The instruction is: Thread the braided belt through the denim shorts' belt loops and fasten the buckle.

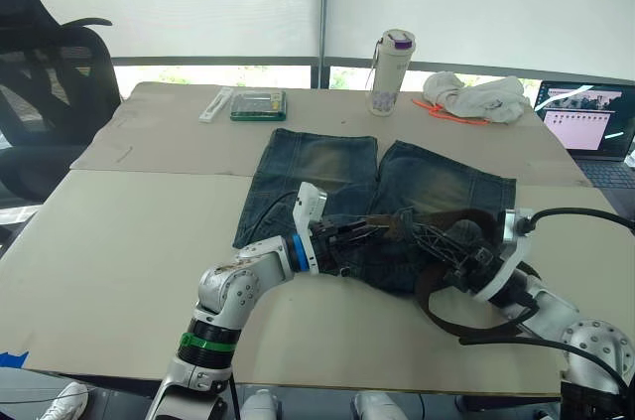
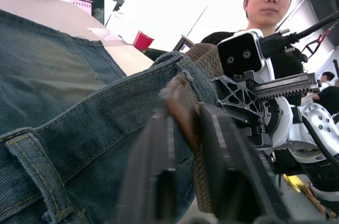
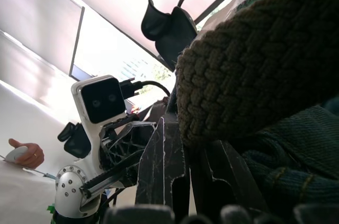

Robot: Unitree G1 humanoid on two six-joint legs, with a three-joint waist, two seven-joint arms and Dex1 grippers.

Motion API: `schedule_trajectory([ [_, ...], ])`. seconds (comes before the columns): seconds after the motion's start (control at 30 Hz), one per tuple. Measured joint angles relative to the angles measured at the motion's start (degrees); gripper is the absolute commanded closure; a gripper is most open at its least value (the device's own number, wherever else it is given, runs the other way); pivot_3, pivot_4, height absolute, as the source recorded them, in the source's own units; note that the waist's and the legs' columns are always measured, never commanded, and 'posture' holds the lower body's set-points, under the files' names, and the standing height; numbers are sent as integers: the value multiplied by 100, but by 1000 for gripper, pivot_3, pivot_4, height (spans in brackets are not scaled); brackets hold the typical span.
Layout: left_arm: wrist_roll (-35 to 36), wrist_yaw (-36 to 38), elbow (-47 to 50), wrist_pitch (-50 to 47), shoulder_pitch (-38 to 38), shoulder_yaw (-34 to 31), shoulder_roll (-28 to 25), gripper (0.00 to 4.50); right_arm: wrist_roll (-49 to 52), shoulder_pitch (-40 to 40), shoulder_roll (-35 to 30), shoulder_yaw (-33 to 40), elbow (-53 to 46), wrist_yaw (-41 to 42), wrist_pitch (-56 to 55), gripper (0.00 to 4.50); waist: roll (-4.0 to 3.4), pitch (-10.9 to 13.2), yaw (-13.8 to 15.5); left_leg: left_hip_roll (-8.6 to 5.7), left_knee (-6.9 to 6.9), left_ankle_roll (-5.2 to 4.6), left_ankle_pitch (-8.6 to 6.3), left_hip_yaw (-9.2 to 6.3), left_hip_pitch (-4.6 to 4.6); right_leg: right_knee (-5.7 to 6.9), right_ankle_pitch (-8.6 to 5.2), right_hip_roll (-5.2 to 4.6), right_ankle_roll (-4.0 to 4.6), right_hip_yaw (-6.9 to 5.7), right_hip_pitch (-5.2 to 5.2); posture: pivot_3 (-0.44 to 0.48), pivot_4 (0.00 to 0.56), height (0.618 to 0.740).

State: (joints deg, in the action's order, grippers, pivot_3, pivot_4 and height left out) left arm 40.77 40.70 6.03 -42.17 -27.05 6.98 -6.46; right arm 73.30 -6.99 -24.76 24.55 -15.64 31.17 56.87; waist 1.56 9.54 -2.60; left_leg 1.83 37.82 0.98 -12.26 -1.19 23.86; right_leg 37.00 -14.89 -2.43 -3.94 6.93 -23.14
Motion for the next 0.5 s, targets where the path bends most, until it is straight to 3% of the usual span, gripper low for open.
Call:
schedule_trajectory([
  [0.2, -114, -27, -114, 94, -6, 34, 96, 4500, 5, 297, -95, 159, -133, -72, -271, 1404, 0, 0, 11, -1, 0, 0, 0, 0, 1, -2, 0, -1, 0, 0, 2, 0, 150, 737],
  [0.33, -255, -184, -238, 100, -11, 15, 97, 4500, 130, 887, -395, 661, -153, -120, -317, 52, 0, 0, 30, -3, 0, 0, 0, -2, 4, -3, -1, -1, -2, 0, 1, 0, 150, 737],
  [0.5, -426, -243, -331, 212, -13, 29, 143, 4500, 731, 1515, -696, 864, -849, -6, -288, 52, -3, -2, -26, 0, 0, 0, 0, -2, -1, 1, -3, 3, -4, 3, 2, 0, 150, 737],
])
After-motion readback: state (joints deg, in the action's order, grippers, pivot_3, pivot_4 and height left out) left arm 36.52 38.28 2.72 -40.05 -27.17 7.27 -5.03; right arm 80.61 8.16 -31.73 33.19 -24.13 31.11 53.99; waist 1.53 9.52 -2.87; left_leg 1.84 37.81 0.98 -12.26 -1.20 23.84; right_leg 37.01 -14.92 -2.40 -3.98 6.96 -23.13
